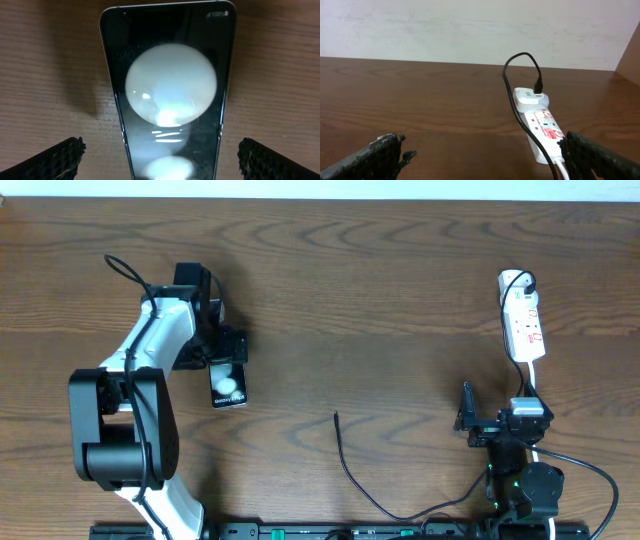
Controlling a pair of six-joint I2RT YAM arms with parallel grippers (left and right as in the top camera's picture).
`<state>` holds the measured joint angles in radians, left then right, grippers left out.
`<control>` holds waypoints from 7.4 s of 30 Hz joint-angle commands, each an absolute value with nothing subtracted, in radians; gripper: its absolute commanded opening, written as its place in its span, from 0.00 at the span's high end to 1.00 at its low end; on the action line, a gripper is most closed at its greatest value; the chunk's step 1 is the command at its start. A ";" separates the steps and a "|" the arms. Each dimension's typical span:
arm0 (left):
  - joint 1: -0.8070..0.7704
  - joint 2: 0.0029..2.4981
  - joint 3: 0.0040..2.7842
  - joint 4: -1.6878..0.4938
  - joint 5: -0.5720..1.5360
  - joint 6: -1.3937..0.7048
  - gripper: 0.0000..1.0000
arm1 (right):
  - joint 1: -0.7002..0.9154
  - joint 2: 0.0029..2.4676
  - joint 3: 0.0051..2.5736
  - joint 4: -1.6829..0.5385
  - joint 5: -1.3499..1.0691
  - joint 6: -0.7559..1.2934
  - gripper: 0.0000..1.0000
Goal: Plug charger to phone and switch on socket
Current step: 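Lower the open left gripper down over the phone's top end, then close the left gripper on the phone's sides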
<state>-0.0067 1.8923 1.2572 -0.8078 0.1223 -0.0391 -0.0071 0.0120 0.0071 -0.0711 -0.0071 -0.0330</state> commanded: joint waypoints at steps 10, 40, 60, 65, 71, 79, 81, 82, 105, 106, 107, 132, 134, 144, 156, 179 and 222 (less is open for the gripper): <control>-0.044 1.900 1.213 -0.721 0.123 -0.125 0.00 | 0.004 0.006 0.006 -0.076 -0.002 -0.023 0.01; -0.068 1.901 1.197 -0.707 -0.007 -0.155 0.01 | 0.004 0.006 0.006 -0.076 -0.002 -0.023 0.01; -0.069 1.903 1.196 -0.726 0.016 -0.155 0.02 | 0.004 0.006 0.006 -0.076 -0.002 -0.023 0.01; -0.069 1.903 1.196 -0.723 0.016 -0.155 0.02 | 0.004 0.006 0.006 -0.076 -0.002 -0.023 0.01; -0.069 1.906 1.195 -0.723 0.016 -0.155 0.02 | 0.004 0.006 0.006 -0.076 -0.002 -0.023 0.01; -0.069 1.913 1.195 -0.723 0.016 -0.155 0.02 | 0.004 0.006 0.006 -0.076 -0.002 -0.023 0.01; -0.069 1.915 1.195 -0.724 0.017 -0.155 0.02 | 0.004 0.006 0.006 -0.076 -0.002 -0.023 0.01; -0.069 1.916 1.195 -0.725 0.019 -0.155 0.02 | 0.004 0.006 0.006 -0.076 -0.002 -0.023 0.01; -0.069 1.954 1.192 -0.717 0.109 -0.155 0.02 | 0.004 0.006 0.006 -0.076 -0.002 -0.023 0.01; -0.069 1.954 1.190 -0.716 0.109 -0.155 0.02 | 0.004 0.006 0.006 -0.076 -0.002 -0.023 0.01; -0.069 1.954 1.187 -0.715 0.109 -0.155 0.02 | 0.004 0.006 0.006 -0.076 -0.002 -0.023 0.01; -0.069 1.954 1.146 -0.698 0.056 -0.155 0.02 | 0.004 0.006 0.006 -0.076 -0.002 -0.023 0.01; -0.069 1.954 1.142 -0.697 0.056 -0.154 0.02 | 0.004 0.006 0.006 -0.076 -0.002 -0.023 0.01; -0.069 1.954 1.133 -0.699 0.056 -0.154 0.02 | 0.004 0.006 0.006 -0.076 -0.002 -0.023 0.01; -0.069 1.954 1.133 -0.709 0.056 -0.154 0.02 | 0.004 0.006 0.006 -0.076 -0.002 -0.023 0.01; -0.069 1.954 1.133 -0.717 0.056 -0.151 0.01 | 0.004 0.006 0.006 -0.076 -0.002 -0.023 0.01; -0.069 1.954 1.133 -0.716 0.056 -0.151 0.16 | 0.004 0.006 0.006 -0.076 -0.002 -0.023 0.01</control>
<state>-0.0723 1.9213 1.1820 -0.7052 0.0643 -0.1532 -0.0071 0.0120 0.0071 -0.0711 -0.0071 -0.0330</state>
